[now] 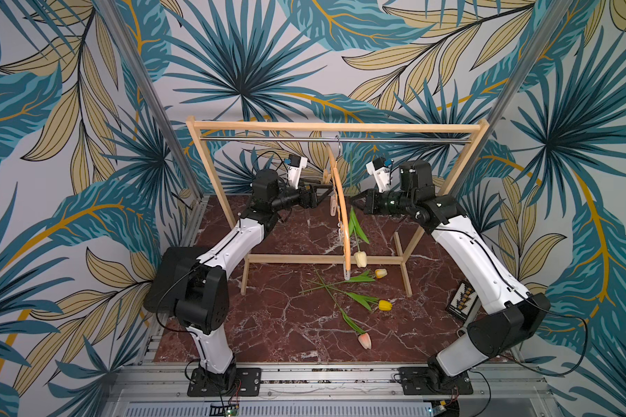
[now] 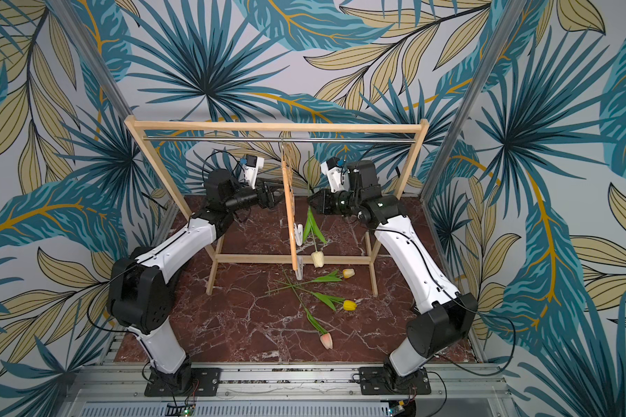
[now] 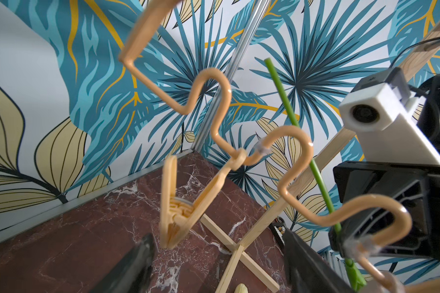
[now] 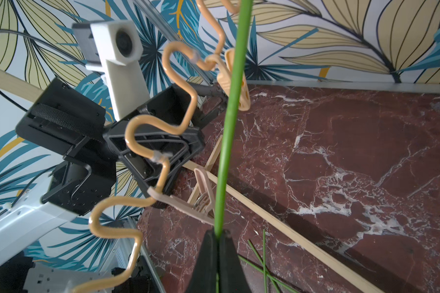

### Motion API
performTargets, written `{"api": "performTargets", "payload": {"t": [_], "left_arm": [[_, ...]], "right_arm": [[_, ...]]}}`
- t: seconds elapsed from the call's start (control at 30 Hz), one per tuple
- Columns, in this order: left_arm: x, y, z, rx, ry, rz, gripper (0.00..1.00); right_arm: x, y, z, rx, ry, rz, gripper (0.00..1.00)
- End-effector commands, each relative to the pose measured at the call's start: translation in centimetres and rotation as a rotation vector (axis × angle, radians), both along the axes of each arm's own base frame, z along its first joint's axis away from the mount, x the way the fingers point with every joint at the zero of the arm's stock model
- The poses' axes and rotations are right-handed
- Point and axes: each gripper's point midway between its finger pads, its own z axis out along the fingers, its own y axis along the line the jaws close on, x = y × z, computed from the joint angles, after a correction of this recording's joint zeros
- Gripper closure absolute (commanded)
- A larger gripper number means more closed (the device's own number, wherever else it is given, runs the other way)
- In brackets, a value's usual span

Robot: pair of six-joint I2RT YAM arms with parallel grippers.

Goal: Dry the flowers on a clothes hanger
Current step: Open the clamp at the hanger.

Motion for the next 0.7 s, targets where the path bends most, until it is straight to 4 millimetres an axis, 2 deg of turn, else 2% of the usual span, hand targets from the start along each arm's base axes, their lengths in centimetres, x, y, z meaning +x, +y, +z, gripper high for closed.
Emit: {"api": "performTargets", "payload": {"t": [0.0,0.17,0.27,0.47,0.67], "left_arm": [[0.3,-0.5,1.5,-0.012,-0.043,-0.019,0.18],[1.2,-0.1,1.9,-0.018,-0.058,0.016,0.19],[1.5,0.0,2.5,-0.021,-0.070,0.022,0.27],[0.9,0.7,4.0,-0.031,-0.118,0.056,0.37],[0.8,1.2,3.9,-0.015,-0.126,0.088,0.42]], "right_arm": [[-0.9,0.7,0.1,0.019,0.022,0.070,1.00],[-1.9,1.3,-0.1,0.040,0.055,0.132,1.00],[-2.1,1.5,-0.6,0.038,0.078,0.146,1.00],[-2.3,1.4,-1.0,0.032,0.084,0.150,1.00],[-2.4,1.5,-1.2,0.028,0.087,0.157,1.00]]}}
